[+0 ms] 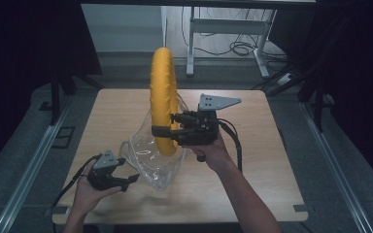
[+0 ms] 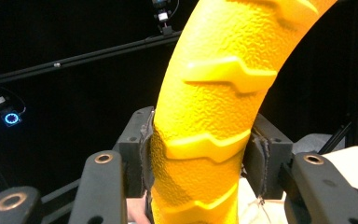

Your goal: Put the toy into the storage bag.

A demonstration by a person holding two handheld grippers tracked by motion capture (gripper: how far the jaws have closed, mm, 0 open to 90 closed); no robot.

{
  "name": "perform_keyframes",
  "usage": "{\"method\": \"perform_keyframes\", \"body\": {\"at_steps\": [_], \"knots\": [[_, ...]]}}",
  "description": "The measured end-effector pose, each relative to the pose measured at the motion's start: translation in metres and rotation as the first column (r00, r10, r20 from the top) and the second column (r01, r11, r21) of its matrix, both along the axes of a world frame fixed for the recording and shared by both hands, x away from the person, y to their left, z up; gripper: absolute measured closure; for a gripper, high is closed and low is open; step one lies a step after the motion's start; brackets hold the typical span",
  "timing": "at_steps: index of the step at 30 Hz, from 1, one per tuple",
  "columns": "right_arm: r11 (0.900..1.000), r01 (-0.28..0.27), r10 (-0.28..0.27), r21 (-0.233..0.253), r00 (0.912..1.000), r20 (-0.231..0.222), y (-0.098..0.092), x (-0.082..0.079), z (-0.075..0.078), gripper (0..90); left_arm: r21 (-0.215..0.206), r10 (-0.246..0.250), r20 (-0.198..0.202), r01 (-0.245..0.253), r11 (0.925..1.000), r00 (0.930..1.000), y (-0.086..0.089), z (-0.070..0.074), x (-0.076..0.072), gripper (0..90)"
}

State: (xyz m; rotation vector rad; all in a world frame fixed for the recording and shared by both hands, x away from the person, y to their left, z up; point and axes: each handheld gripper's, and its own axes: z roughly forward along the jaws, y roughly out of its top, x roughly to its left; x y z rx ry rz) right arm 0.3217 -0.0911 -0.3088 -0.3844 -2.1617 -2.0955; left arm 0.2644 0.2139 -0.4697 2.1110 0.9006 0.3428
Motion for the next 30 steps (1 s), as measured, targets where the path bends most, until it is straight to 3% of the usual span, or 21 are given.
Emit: {"method": "perform_keyframes", "body": {"at_steps": [24, 30], "knots": [[1.000, 0.009, -0.012, -0.028, 0.9960, -0.089, 0.003, 0.011, -0.049, 49.6, 0.007, -0.001, 0.002, 0.001, 1.0000, 1.0000, 0.000, 0.000, 0.000, 20.5], [0.999, 0.008, -0.011, -0.036, 0.9968, -0.079, 0.005, 0.012, -0.059, 49.5, 0.005, 0.001, 0.000, -0.001, 1.0000, 1.0000, 0.000, 0.000, 0.000, 20.5]]}}
